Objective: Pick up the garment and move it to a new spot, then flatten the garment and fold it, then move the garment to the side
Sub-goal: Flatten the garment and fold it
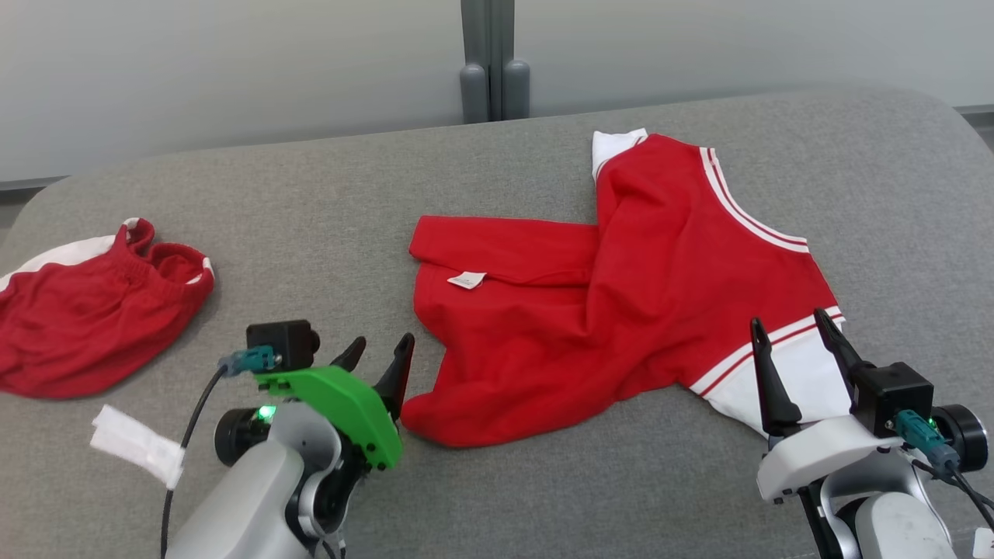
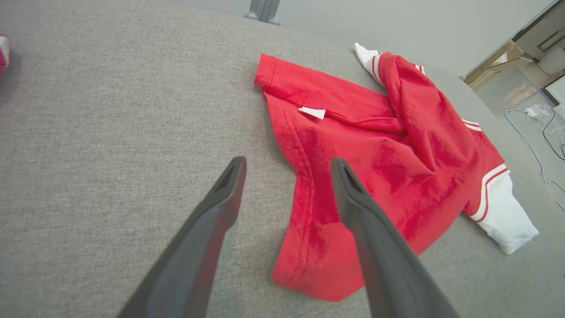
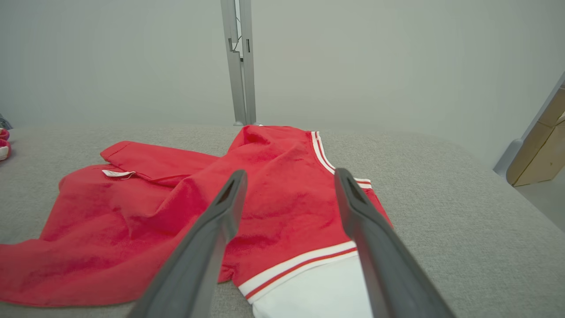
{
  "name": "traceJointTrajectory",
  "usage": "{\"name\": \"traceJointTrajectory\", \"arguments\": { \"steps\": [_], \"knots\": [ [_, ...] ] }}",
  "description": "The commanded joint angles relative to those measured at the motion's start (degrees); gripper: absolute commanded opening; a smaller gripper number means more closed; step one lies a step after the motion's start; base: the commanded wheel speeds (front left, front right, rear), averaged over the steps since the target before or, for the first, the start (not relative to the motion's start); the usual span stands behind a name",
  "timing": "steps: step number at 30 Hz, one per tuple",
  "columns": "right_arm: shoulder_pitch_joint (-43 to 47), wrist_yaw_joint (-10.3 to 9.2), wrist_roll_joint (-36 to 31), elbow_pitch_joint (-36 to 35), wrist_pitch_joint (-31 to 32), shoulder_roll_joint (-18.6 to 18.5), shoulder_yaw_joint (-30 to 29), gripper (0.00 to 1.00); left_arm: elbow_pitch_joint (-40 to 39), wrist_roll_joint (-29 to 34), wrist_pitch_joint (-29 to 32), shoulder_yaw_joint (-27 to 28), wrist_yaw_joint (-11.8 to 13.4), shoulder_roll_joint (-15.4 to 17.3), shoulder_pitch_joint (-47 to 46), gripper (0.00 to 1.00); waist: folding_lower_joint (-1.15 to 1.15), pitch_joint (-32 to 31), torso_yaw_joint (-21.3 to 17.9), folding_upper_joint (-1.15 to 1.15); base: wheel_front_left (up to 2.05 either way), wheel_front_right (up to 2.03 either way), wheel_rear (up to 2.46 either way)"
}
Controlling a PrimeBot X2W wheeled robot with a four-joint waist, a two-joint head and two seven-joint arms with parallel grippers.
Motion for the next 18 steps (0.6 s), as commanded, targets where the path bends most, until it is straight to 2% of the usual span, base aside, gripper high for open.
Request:
{"name": "traceJointTrajectory", "arguments": {
  "steps": [1, 8, 14, 18],
  "knots": [
    [-0.9, -0.08, 0.2, -0.3, -0.2, 0.0, 0.2, 1.00, 1.9, -0.4, 1.2, -0.4, -0.8, -0.8, -2.8, 1.00, 0.00, 0.9, -1.0, 0.00, 0.00, 0.00, 0.00],
    [-3.1, -0.08, 0.7, -0.5, -1.1, 0.1, 1.0, 1.00, 15.6, -0.9, 3.5, -0.5, -3.2, -3.5, -11.6, 1.00, 0.00, 5.4, -6.5, 0.00, 0.00, 0.00, 0.00],
    [-4.1, -0.08, 0.8, -0.4, -2.2, 0.2, -0.1, 1.00, 21.9, -1.5, 2.7, 0.3, -5.3, -4.2, -15.8, 1.00, 0.00, 8.6, -10.3, 0.00, 0.00, 0.00, 0.00],
    [-4.7, -0.08, 1.6, 0.6, -2.9, 0.3, 0.0, 1.00, 25.8, -0.4, 3.1, -0.7, -5.6, -4.8, -17.8, 1.00, 0.00, 9.6, -11.7, 0.00, 0.00, 0.00, 0.00]
  ]
}}
